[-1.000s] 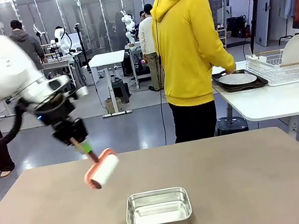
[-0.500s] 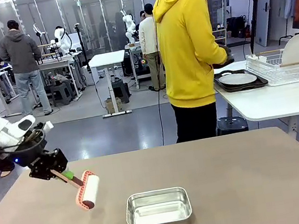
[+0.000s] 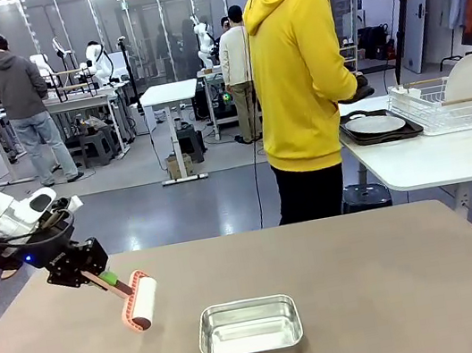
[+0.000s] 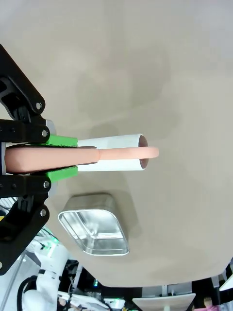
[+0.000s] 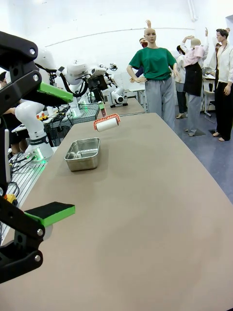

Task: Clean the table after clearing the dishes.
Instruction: When the right (or left) Handle tray is removed, use the right hand (or left hand) to clean the right (or left) side of the table with the Lint Roller, then place the Lint Roller back on top of the Airtight Container.

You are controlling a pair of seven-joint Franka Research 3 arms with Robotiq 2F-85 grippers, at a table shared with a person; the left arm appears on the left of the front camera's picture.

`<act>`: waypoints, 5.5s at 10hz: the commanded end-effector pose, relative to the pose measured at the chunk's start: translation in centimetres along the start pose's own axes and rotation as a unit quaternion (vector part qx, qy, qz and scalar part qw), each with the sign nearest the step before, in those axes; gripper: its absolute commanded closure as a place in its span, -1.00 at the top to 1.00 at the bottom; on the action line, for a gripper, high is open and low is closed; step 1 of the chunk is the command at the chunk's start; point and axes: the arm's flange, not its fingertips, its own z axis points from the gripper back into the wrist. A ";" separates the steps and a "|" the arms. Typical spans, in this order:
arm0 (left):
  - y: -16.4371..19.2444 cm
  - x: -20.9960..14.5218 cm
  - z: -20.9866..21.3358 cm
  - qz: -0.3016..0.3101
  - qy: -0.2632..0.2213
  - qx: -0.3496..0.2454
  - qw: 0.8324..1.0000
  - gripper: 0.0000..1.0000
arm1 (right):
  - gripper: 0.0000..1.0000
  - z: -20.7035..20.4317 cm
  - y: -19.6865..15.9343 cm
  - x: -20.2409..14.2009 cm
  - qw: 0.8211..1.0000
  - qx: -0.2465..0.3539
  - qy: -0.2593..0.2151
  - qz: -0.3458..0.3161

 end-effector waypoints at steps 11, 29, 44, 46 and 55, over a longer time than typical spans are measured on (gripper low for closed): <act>7.0 1.8 -2.5 0.061 0.057 -0.083 0.993 -0.59 | 1.00 -0.1 0.3 -0.2 1.000 0.001 0.004 0.001; 17.2 -2.4 9.2 0.072 0.079 0.156 0.982 -0.59 | 1.00 -0.1 0.3 -0.2 1.000 0.001 0.004 0.001; 8.5 -5.5 21.8 -0.012 -0.043 0.161 0.986 -0.59 | 1.00 -0.1 0.3 -0.2 1.000 0.001 0.004 0.001; 8.5 -5.5 21.8 -0.012 -0.043 0.161 0.986 -0.59 | 1.00 -0.1 0.3 -0.2 1.000 0.001 0.004 0.001; -3.1 0.7 19.4 -0.221 0.033 0.215 0.951 -0.59 | 1.00 -0.1 0.3 -0.2 1.000 0.001 0.004 0.001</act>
